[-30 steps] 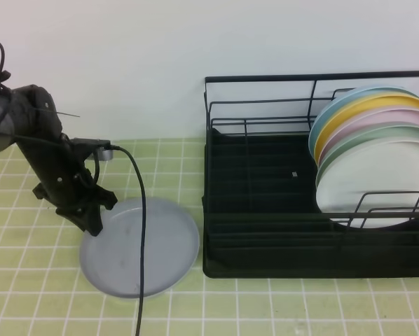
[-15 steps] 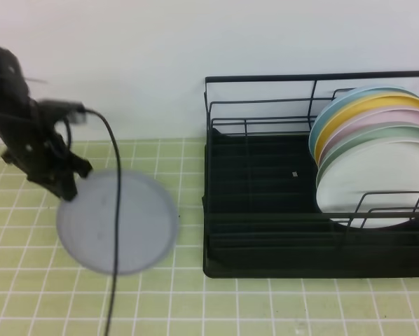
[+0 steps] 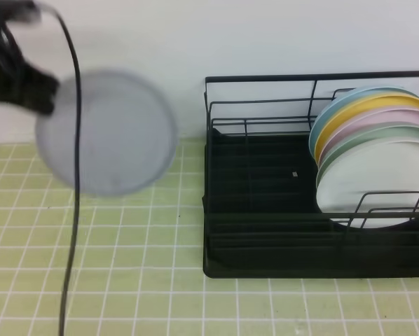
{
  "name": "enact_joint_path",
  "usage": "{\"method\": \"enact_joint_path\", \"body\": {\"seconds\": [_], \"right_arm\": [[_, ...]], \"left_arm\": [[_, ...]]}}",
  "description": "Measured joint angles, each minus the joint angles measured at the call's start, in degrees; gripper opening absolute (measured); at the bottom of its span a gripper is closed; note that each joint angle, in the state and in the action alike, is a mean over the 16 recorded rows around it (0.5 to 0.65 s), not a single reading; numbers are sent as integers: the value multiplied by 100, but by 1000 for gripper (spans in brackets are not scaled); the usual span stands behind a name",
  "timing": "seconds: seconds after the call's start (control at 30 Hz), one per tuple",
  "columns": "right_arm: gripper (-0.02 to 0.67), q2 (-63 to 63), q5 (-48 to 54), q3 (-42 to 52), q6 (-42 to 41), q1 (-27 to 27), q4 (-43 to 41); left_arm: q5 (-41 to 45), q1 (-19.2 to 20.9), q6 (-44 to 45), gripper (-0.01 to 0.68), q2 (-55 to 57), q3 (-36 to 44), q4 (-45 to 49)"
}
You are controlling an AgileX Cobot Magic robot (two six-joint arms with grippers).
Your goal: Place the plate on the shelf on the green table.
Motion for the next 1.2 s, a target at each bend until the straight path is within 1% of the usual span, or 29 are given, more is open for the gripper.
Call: {"method": "enact_joint_path", "body": {"seconds": [0.17, 0.27, 0.37, 0.5, 0.6, 0.77, 0.9, 1.03, 1.2], "right_arm": [[-2, 0, 430, -172, -924, 0, 1329], [4, 0, 659, -306, -1702, 0, 2272], [27, 0, 790, -434, -2442, 0, 3205], [108, -1, 744, -561, -3244, 1, 4322], [203, -1, 564, -622, -3655, 1, 4937], [366, 7, 139, -660, -3883, 1, 5508], [471, 94, -75, -664, -3877, 1, 5744], [522, 306, -137, -665, -3885, 0, 5919], [521, 686, 17, -665, -3989, 0, 6270]], "left_arm": [[-139, -345, 79, 0, -593, -143, -402], [-264, -684, 112, 0, -878, -180, -644], [-405, -1092, 131, 0, -1084, -185, -873], [-598, -1705, 116, 0, -1230, -187, -1095], [-756, -2147, 101, 0, -1272, -187, -1233], [-985, -2744, 87, 0, -1282, -187, -1467], [-1149, -3119, 94, 0, -1282, -187, -1613], [-1287, -3383, 110, 0, -1282, -187, -1723], [-1401, -3569, 135, 0, -1282, -187, -1855]]}}
